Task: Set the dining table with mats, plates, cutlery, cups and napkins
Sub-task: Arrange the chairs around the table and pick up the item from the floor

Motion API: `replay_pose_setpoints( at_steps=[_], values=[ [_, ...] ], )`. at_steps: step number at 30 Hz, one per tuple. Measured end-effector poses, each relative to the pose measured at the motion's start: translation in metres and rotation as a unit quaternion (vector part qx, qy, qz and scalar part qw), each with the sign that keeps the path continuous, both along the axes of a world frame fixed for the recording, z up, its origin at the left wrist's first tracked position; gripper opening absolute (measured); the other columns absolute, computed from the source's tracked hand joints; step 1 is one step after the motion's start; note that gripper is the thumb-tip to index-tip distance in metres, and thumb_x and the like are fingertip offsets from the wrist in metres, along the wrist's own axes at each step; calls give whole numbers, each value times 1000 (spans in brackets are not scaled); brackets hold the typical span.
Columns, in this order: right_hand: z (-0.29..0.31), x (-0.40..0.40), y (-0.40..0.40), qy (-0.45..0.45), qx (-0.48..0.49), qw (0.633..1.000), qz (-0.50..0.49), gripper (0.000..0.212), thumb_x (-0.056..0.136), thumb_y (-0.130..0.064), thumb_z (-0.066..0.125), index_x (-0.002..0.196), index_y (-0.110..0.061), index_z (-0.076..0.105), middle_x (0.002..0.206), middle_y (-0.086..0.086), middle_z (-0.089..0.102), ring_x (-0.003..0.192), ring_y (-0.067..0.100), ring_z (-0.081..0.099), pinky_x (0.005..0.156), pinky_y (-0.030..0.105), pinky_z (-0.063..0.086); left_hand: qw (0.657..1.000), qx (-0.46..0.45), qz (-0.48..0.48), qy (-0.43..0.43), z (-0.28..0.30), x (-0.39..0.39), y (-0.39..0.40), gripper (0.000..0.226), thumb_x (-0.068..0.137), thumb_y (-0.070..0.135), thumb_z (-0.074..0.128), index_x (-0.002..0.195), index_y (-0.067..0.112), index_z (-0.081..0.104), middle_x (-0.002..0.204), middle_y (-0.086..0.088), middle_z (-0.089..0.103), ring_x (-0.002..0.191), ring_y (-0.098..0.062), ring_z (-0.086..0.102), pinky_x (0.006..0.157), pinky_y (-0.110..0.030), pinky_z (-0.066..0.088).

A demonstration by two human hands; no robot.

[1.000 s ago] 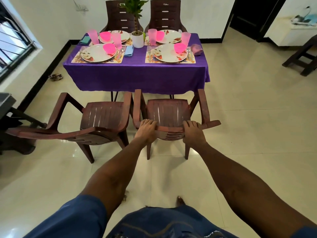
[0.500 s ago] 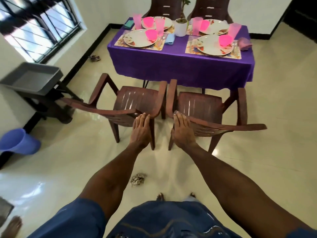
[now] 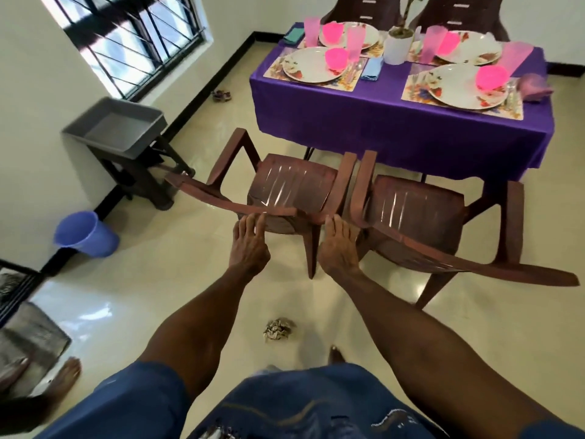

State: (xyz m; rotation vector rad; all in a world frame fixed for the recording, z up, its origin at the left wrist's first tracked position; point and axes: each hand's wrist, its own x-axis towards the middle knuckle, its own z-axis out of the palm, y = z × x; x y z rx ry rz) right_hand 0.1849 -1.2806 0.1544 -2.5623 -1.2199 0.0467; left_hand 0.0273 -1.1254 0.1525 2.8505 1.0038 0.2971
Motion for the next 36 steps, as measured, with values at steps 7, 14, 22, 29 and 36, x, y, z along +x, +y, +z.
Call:
replay_pose_setpoints(
  at_steps=[7,14,22,29,36],
  values=[
    [4,-29,57,4,66,998,-2,75,79,-26,64,143,1,37,144,23,42,133,36,38,111,50,36,999,-11,2,-35,-4,-16,83,81,78,15,70,146,12,27,148,-19,27,137,-40,25,118,-51,17],
    [-11,-100,120,-78,80,992,-52,71,81,-25,60,145,-3,39,152,19,36,143,34,30,117,54,24,991,38,-127,11,-12,-47,187,90,74,20,75,149,11,26,153,-22,22,144,-40,16,119,-55,12],
    [9,-113,174,-70,-47,984,-160,39,92,-28,55,128,-15,52,132,12,52,139,38,32,117,61,11,981,31,-191,14,-12,-50,209,67,67,12,66,131,15,45,147,-17,37,138,-38,25,115,-58,17],
    [36,-101,197,-17,-156,969,-190,47,89,-19,58,134,-18,44,136,14,45,142,41,23,114,65,-1,975,21,-218,39,-5,-43,218,56,72,20,58,126,16,43,152,-16,30,146,-37,13,118,-57,2],
    [47,-87,212,27,-169,969,-176,44,88,-17,59,129,-19,45,133,13,46,138,38,29,115,66,5,969,-12,-236,65,3,-30,237,64,72,26,61,132,18,38,156,-14,21,148,-35,2,119,-57,-7]
  ],
)
